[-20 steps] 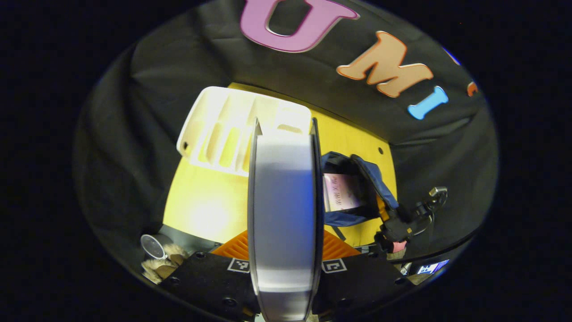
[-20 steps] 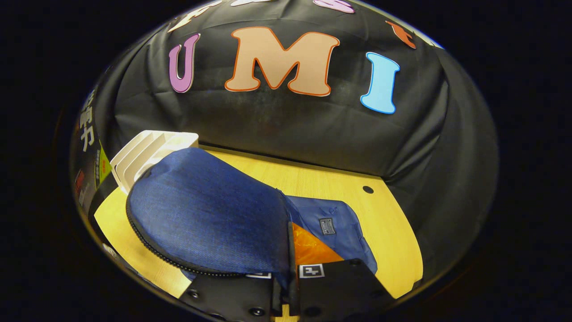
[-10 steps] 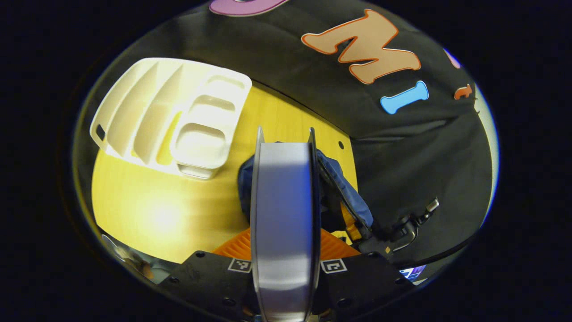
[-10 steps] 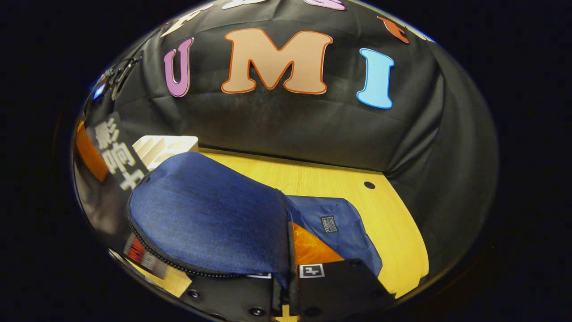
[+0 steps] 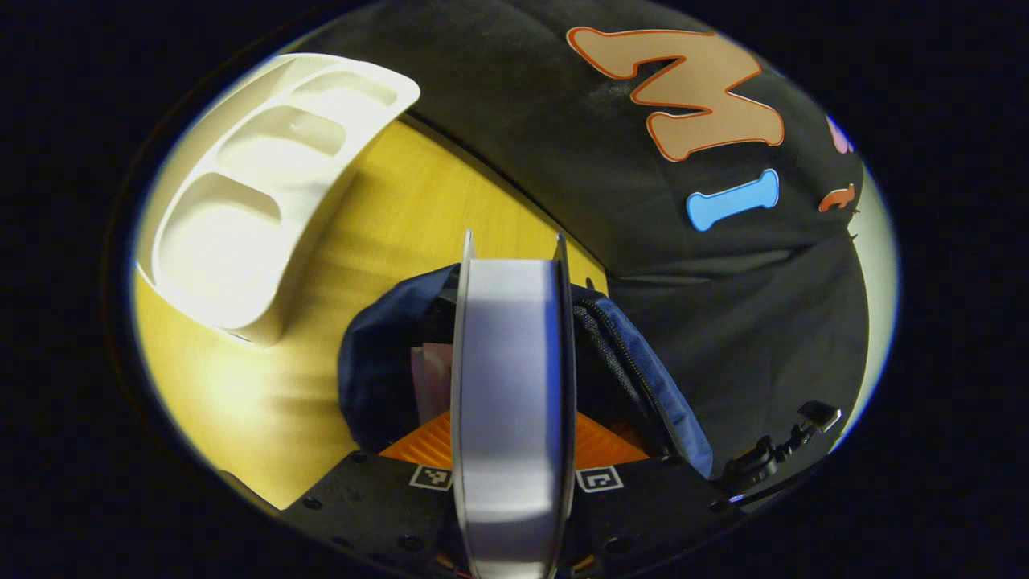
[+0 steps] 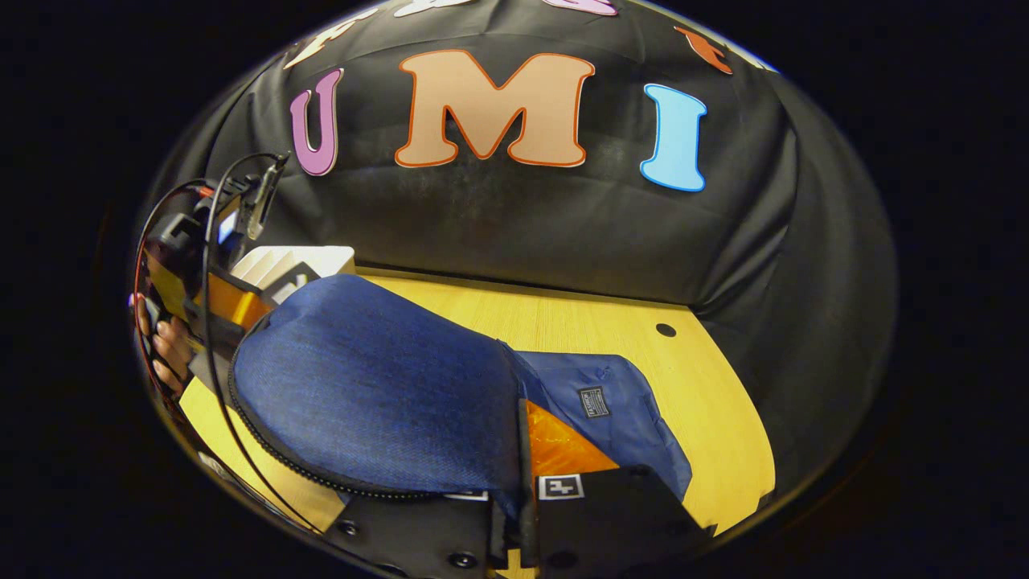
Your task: Open the schoolbag, grab two books from the bookshelf and put them into the schoolbag.
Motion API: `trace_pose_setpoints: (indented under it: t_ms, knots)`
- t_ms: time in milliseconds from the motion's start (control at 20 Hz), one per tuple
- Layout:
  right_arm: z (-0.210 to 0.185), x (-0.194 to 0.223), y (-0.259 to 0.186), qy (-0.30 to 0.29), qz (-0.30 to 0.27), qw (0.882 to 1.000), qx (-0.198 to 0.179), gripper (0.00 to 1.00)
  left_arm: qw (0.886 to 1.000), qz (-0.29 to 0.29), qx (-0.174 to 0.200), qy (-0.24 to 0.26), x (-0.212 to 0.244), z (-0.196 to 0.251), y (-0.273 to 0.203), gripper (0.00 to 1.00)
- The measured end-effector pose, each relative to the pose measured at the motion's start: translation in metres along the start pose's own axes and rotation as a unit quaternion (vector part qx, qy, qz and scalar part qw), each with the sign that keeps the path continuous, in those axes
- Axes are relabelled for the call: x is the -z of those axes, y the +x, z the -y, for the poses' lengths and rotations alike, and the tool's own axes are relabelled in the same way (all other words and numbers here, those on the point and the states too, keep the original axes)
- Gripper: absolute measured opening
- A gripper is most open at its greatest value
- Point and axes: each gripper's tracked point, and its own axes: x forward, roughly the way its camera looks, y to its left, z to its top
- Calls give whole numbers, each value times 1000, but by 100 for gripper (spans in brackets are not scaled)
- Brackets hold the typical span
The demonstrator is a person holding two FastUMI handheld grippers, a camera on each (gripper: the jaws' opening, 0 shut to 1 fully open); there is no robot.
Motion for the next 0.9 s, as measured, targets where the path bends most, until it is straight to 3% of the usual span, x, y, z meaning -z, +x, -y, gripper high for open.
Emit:
trace_pose_setpoints:
  t_ms: [200, 400, 650, 900]
  knots:
    - [-1, 1, -2, 12, 3, 1000, -7, 7, 999, 5, 51, -12, 15, 9, 30, 39]
    - [-5, 2, -4, 15, 7, 1000, -17, 8, 993, 0, 84, -84, 28, 6, 66, 39]
    - [-10, 2, -5, 14, 9, 1000, -24, 8, 987, 14, 101, -123, 43, 6, 96, 39]
    - [-5, 2, -8, 24, 11, 999, -21, 8, 990, 19, 89, -112, 44, 7, 104, 39]
